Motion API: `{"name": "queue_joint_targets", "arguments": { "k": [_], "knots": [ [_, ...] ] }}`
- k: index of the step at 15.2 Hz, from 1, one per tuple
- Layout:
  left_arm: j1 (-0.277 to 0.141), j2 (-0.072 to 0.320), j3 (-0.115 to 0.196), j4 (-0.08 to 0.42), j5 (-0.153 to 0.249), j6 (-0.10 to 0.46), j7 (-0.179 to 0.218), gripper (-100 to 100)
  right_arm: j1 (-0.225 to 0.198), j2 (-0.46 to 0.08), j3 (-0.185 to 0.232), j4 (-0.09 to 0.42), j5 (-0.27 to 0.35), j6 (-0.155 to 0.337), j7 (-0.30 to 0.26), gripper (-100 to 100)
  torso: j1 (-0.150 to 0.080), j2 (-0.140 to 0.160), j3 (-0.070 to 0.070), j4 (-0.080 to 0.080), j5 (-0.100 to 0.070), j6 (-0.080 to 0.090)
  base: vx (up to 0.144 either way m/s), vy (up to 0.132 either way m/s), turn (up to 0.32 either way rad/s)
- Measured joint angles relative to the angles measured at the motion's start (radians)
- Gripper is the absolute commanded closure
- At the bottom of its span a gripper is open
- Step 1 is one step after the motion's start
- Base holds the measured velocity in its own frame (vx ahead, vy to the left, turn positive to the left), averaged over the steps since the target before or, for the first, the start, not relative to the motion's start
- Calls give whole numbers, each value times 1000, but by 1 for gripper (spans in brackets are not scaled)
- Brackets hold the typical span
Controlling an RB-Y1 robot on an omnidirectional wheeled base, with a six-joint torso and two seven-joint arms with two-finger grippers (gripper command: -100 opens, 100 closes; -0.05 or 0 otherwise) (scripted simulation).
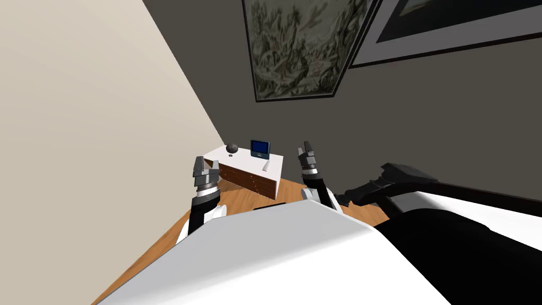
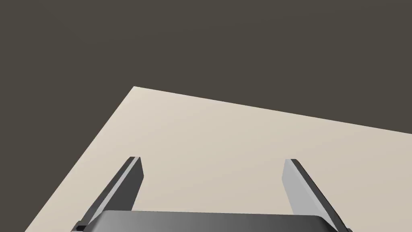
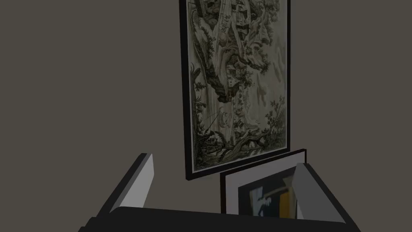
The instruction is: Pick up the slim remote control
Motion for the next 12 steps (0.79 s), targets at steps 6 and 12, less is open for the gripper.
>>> {"name": "queue_joint_targets", "arguments": {
  "k": [6, 12],
  "knots": [
    [0, 0, 0, 0, 0, 0, 0, 0, -23, -71, -50, 36, -17, 89, -86, -100, 7, 0, 0, 0, 2, 0, -7, 89, 107],
    [0, 0, 0, 0, 0, 0, 0, 0, -60, -127, -121, 96, -47, 192, -203, -100, 7, -1, 0, 0, 1, 0, 8, 86, 96]
  ]
}}
